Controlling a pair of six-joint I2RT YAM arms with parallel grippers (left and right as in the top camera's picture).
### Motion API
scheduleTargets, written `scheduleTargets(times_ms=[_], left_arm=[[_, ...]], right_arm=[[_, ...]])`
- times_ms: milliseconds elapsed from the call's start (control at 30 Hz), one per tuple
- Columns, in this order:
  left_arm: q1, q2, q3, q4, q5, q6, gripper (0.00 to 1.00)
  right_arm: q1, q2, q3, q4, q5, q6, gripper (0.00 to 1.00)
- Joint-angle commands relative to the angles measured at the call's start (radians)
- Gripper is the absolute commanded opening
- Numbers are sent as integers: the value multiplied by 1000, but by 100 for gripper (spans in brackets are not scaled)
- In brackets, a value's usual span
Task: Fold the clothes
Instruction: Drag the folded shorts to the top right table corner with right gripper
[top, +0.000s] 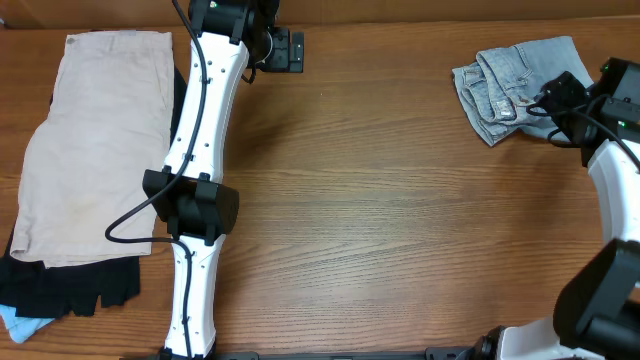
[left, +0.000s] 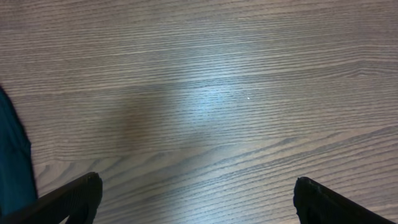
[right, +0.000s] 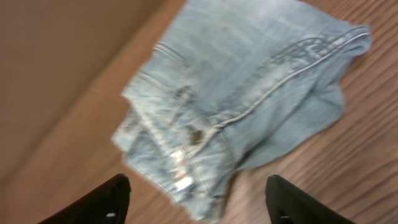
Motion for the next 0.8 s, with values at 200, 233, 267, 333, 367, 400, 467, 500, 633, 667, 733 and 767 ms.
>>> scheduleTargets(times_ms=[200, 233, 267, 333, 367, 400, 467, 500, 633, 667, 733, 767], left_arm=[[2, 18, 19, 3, 14, 15, 100], [2, 18, 19, 3, 14, 15, 100], [2, 18, 19, 3, 14, 15, 100], [2, 18, 19, 3, 13, 15, 100], [2, 18, 19, 3, 13, 15, 100], [2, 18, 19, 4, 13, 15, 100], [2, 18, 19, 4, 6, 16, 100], [2, 18, 19, 4, 2, 16, 100], [2, 18, 19, 3, -2, 16, 100], [2, 18, 19, 3, -2, 16, 100], [2, 18, 19, 3, -2, 16, 100], [2, 18, 19, 3, -2, 17, 100]], right_arm=[[0, 234, -2, 226, 76, -4, 30], [-1, 256, -2, 235, 79, -3, 29], [-1, 270, -2, 238, 85, 6, 29], [-3, 309, -2, 248, 93, 15, 29], [-3, 324, -2, 252, 93, 14, 29], [-3, 342, -2, 262, 93, 14, 29], [-3, 377, -2, 294, 93, 10, 29], [-3, 396, -2, 317, 93, 10, 29], [-3, 458, -2, 399, 93, 10, 29], [-3, 474, -2, 423, 93, 10, 29], [-3, 500, -2, 468, 93, 10, 29], [-3, 512, -1, 490, 93, 10, 29]])
